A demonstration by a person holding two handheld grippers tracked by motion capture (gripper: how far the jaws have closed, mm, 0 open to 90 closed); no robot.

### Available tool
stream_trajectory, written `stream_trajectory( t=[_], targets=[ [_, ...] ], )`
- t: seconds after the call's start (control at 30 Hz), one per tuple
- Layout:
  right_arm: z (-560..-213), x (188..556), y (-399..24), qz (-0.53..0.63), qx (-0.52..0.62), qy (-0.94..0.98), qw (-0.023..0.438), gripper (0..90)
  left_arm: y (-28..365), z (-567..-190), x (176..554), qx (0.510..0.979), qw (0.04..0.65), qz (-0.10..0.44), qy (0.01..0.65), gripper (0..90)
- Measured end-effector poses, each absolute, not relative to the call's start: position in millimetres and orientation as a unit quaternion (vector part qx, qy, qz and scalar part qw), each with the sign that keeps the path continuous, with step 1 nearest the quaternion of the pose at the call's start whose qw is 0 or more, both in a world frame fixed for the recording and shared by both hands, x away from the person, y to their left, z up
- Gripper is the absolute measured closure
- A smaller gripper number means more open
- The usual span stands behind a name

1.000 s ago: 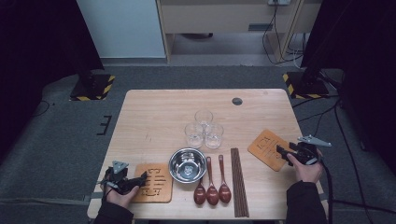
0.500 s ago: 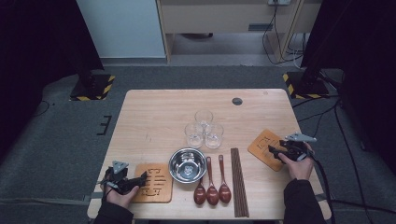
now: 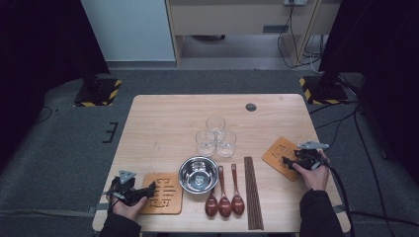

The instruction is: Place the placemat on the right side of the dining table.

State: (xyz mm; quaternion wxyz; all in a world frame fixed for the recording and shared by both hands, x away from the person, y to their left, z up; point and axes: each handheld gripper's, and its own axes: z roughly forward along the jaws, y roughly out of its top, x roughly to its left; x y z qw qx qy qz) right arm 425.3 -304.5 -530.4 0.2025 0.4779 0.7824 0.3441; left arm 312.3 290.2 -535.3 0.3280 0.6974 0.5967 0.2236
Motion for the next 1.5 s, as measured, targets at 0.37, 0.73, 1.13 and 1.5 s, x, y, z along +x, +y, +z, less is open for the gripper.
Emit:
stream_trajectory(
  t=[0.37, 0.73, 1.13, 1.5],
  targets=[
    [-533, 428, -301, 0.347, 0.486, 0.772, 0.217, 34.1, 290, -535, 312, 0.697, 0.328, 0.224, 0.597, 2.1],
    [-537, 429, -299, 0.360, 0.489, 0.761, 0.226, 28.8, 290, -535, 312, 0.698, 0.328, 0.224, 0.596, 2.1],
    [-537, 429, -297, 0.347, 0.489, 0.767, 0.228, 22.3, 290, -535, 312, 0.698, 0.328, 0.224, 0.596, 2.0],
    [-537, 429, -285, 0.331, 0.540, 0.730, 0.255, 24.9, 290, -535, 313, 0.698, 0.328, 0.223, 0.596, 1.9]
  ],
)
